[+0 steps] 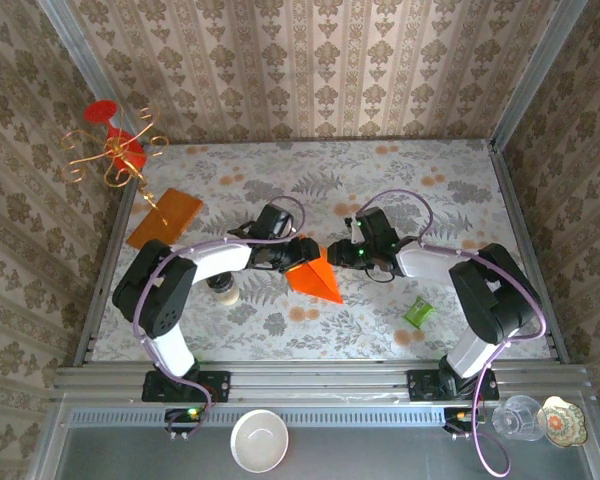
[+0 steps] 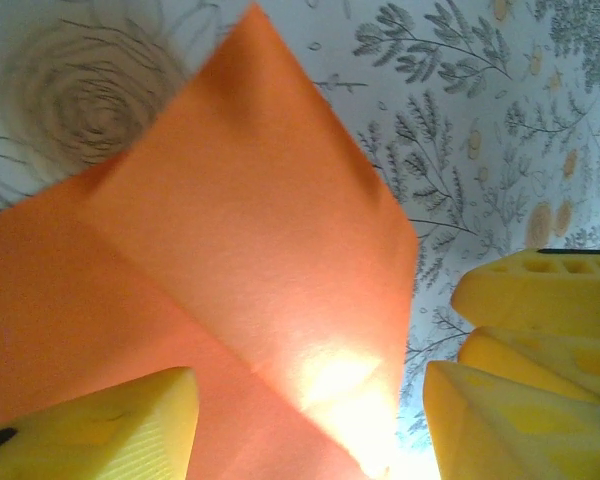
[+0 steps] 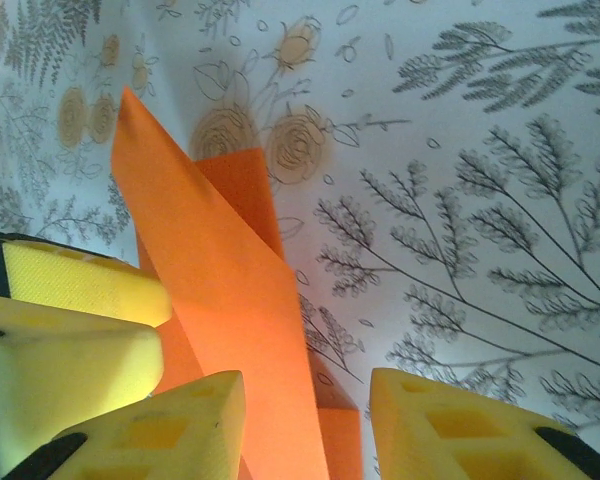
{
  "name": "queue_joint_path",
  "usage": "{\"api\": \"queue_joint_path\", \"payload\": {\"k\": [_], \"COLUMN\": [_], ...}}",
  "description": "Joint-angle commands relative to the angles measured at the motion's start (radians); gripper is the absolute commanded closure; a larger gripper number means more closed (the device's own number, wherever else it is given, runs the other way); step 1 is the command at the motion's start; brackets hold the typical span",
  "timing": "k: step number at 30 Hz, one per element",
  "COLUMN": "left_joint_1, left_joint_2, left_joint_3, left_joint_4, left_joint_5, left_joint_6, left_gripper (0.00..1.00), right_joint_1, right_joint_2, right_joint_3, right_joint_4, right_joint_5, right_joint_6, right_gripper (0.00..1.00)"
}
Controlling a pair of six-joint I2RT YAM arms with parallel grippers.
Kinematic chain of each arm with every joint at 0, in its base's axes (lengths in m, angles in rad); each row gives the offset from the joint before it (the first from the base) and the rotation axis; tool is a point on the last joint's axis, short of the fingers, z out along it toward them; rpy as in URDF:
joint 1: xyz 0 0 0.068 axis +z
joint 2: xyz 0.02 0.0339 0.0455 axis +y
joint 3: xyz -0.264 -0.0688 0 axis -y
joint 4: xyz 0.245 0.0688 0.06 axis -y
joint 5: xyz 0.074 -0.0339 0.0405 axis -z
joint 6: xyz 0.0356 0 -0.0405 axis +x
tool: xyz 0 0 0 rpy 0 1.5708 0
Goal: Fold a paper plane with a square sheet of paper (pick it up from the middle)
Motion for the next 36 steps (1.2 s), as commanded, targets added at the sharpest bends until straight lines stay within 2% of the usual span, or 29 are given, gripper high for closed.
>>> {"api": "queue_joint_path", "payload": {"k": [1, 7, 15, 17, 22, 25, 32, 36], "left_joint_1": [-0.015, -0.019, -0.019, -0.019, -0.020, -0.022, -0.037, -0.042], "left_joint_2": [0.031, 0.048, 0.077, 0.079, 0.077, 0.083, 0.144, 0.166], "left_joint_3": [0.034, 0.037, 0.052, 0.058, 0.044, 0.048, 0.112, 0.143], "left_joint_4": [0.071, 0.149, 0.161, 0.133, 0.112, 0.101, 0.042, 0.004], "left_joint_5": [0.068, 0.082, 0.061, 0.044, 0.033, 0.031, 0.021, -0.006], "left_joint_6": [0.004, 0.006, 0.021, 0.029, 0.011, 0.007, -0.012, -0.027], "left_gripper": [0.44, 0.51, 0.72, 0.71, 0.56, 0.52, 0.55, 0.66], "right_joint_1": [-0.007, -0.016, -0.032, -0.033, -0.036, -0.037, -0.041, -0.053], "right_joint_2": [-0.042, -0.102, -0.267, -0.326, -0.403, -0.412, -0.400, -0.394], "right_joint_3": [-0.021, -0.050, -0.114, -0.126, -0.146, -0.157, -0.169, -0.170], "right_joint_4": [-0.022, -0.036, -0.087, -0.109, -0.149, -0.148, -0.126, -0.116], "right_joint_5": [0.034, 0.066, 0.161, 0.185, 0.213, 0.212, 0.208, 0.204], "right_joint_6": [0.019, 0.036, 0.070, 0.076, 0.082, 0.085, 0.082, 0.074], "right_gripper": [0.61, 0.63, 0.63, 0.63, 0.59, 0.58, 0.56, 0.56]}}
